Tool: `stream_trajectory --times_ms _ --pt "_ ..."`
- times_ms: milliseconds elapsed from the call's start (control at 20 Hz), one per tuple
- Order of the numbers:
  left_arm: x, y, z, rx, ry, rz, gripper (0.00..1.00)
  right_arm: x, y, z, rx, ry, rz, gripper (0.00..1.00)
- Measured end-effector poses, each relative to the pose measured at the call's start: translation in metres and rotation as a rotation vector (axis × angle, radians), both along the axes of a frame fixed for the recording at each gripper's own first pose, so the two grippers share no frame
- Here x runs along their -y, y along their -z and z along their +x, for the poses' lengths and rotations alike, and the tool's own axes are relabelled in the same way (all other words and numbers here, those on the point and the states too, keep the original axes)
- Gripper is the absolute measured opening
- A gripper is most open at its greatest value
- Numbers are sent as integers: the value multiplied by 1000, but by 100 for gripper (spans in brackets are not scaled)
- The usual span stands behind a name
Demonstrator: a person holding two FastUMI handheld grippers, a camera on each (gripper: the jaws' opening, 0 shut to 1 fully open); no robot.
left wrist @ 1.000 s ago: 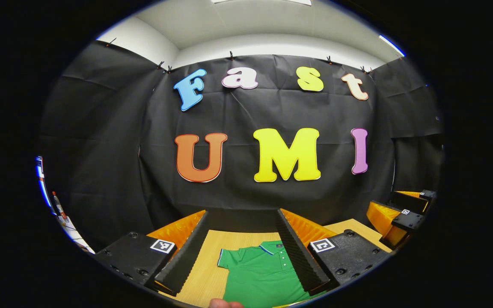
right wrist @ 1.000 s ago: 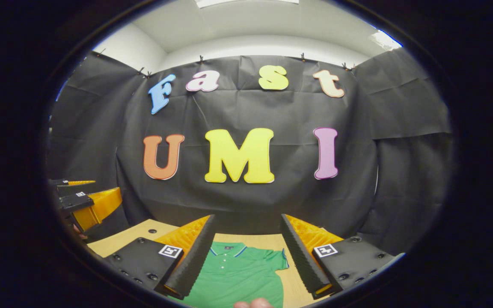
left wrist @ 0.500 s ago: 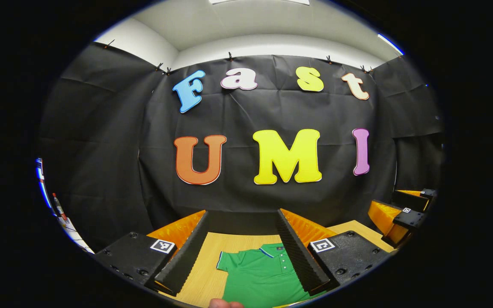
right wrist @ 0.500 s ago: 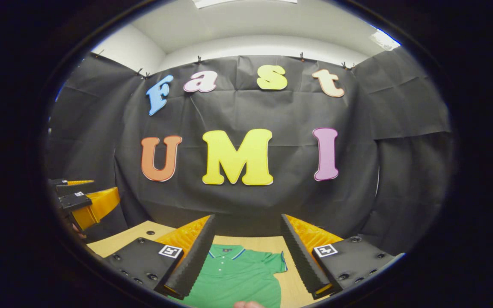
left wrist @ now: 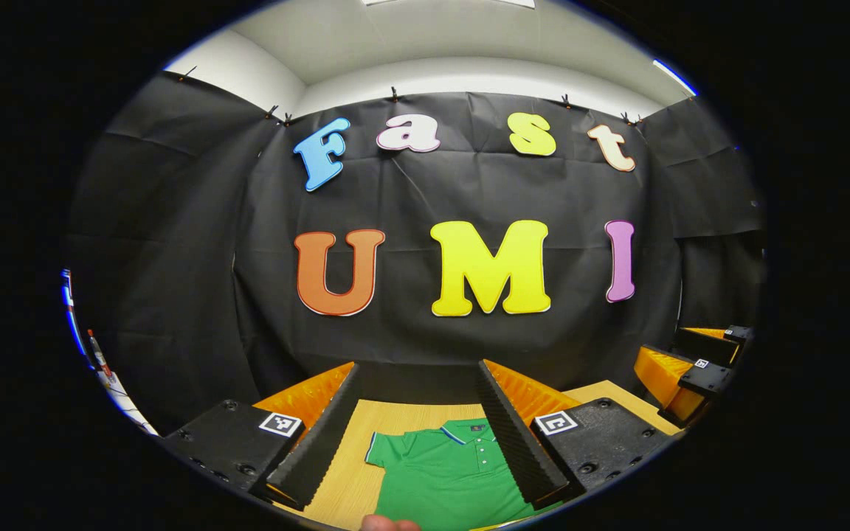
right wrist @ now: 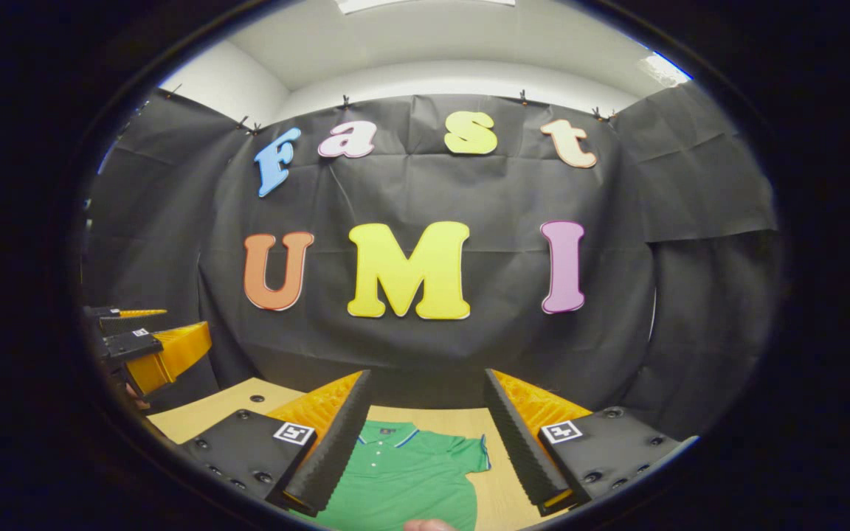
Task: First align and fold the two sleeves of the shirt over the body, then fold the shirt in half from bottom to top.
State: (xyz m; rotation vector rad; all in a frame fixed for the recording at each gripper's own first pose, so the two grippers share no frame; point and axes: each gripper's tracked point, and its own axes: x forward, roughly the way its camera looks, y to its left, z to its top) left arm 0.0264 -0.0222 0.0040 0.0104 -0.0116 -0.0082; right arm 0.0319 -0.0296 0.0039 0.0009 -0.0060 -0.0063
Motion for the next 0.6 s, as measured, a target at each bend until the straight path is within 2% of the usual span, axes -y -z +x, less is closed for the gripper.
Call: stream_trajectory --times_ms 500,600 --pt "5 4 -1 -2 17 -3 99 13 2 0 5 28 -4 95" --pt "9 12 0 -17 27 -6 99 19 5 -1 -2 38 0 93"
